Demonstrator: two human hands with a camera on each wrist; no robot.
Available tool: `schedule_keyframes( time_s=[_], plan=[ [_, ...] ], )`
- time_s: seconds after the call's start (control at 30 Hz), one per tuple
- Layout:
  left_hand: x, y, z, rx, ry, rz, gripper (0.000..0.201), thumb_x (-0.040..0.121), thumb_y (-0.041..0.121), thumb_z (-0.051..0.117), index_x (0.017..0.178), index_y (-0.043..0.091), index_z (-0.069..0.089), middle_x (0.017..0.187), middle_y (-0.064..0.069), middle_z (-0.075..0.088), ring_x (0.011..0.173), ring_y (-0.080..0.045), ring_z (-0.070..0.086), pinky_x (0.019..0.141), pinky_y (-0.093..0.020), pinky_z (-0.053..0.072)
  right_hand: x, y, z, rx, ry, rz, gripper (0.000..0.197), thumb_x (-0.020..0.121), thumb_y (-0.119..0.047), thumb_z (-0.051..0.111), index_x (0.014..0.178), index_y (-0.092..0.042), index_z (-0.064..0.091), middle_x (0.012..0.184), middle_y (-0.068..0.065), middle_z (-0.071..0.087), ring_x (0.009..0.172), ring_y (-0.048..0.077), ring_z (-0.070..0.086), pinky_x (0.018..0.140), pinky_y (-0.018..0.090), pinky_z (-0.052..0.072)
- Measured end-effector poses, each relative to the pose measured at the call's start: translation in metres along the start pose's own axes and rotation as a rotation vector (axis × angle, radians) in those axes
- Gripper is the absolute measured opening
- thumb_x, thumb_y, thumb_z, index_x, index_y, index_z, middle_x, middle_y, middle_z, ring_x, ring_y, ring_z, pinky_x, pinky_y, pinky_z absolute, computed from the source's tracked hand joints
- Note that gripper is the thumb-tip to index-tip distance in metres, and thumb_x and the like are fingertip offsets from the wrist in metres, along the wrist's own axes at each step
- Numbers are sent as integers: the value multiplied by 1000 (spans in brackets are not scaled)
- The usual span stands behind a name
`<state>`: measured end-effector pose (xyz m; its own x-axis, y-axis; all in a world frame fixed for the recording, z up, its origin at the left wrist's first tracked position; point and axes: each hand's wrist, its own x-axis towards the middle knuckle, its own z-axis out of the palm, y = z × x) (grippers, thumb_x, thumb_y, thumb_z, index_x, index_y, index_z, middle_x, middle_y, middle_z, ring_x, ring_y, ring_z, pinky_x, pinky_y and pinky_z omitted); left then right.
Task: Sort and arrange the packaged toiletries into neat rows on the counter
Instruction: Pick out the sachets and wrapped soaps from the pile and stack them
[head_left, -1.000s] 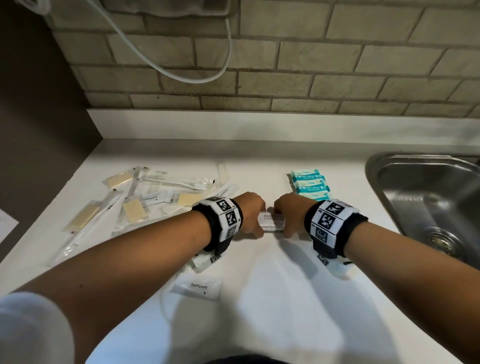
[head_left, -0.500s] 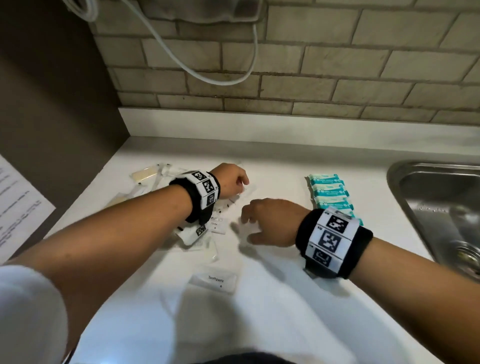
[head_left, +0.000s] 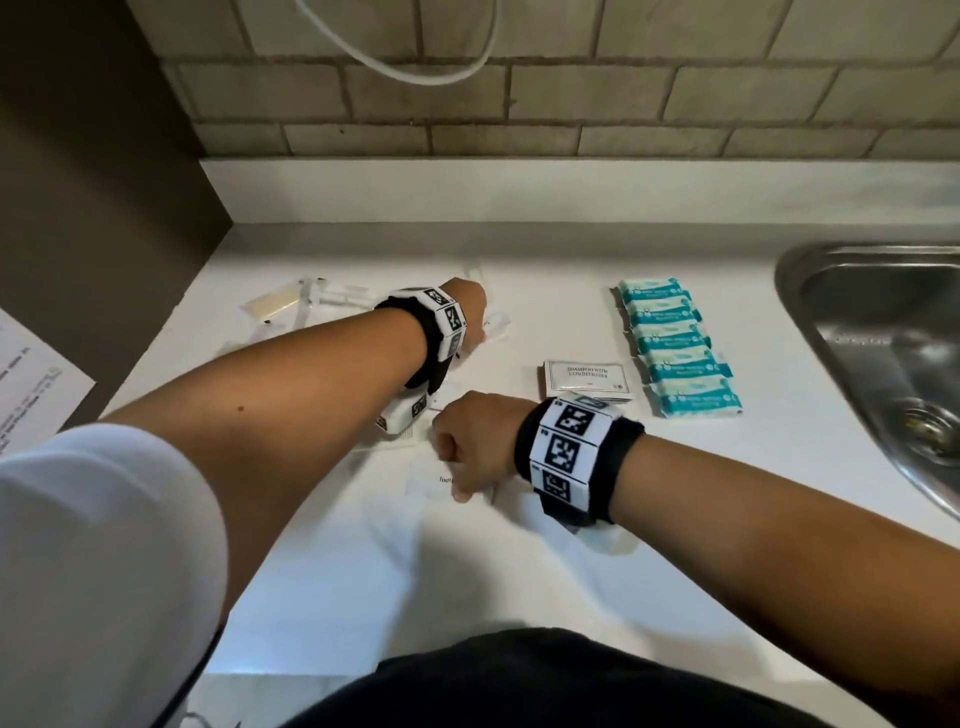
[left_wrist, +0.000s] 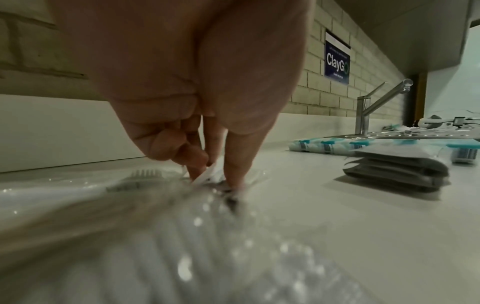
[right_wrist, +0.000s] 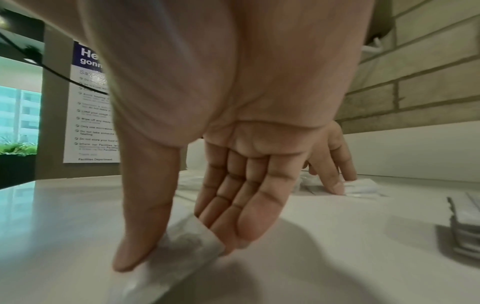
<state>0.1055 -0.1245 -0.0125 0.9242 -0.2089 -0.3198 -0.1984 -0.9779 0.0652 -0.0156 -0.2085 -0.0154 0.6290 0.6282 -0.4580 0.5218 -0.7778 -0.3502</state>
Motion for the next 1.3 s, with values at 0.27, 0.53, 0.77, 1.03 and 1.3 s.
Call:
schedule_keyframes(
  time_s=[0.27, 0.53, 0.77, 1.03, 1.3],
  plan=[
    [2, -10, -8, -148, -81, 73, 65, 87, 10, 59, 145, 25, 35, 133, -6, 55, 113, -26, 56, 82, -24, 42, -9, 10, -7, -6, 58, -5, 14, 80, -19, 68, 88, -20, 56, 79, -7, 51, 81, 18, 53, 62, 25, 42],
    [-37, -45, -31, -856, 167, 92, 21, 91, -3, 53, 107, 8, 47, 82, -11, 59, 56, -19, 65, 58, -35, 60, -1, 23, -53, 7, 239, 103, 20, 96, -15, 46, 112, -8, 57, 108, 6, 61, 98, 25, 56, 76, 27, 37],
    [-80, -91, -22, -1008, 256, 51, 48, 92, -4, 54, 130, 25, 48, 115, -6, 55, 71, -17, 74, 67, -33, 62, 27, 8, -45, -73, 115, 87, 26, 89, -20, 55, 111, -10, 65, 108, 6, 66, 97, 23, 61, 80, 30, 47],
    [-109, -128, -2, -1068, 347, -87, 30, 92, 1, 57, 107, 26, 48, 122, -21, 57, 74, -20, 75, 67, -36, 62, 57, -1, -39, -301, 112, 40, 23, 96, -14, 46, 74, -22, 45, 75, -8, 41, 90, 15, 42, 71, 19, 31],
    [-110, -141, -1, -1172, 430, -115, 26, 96, -2, 42, 110, 19, 44, 110, -17, 57, 68, -19, 73, 61, -31, 61, 66, -3, -42, -302, 167, 32, 6, 86, -23, 56, 81, -23, 58, 100, 0, 62, 92, 21, 58, 78, 31, 49]
  ],
)
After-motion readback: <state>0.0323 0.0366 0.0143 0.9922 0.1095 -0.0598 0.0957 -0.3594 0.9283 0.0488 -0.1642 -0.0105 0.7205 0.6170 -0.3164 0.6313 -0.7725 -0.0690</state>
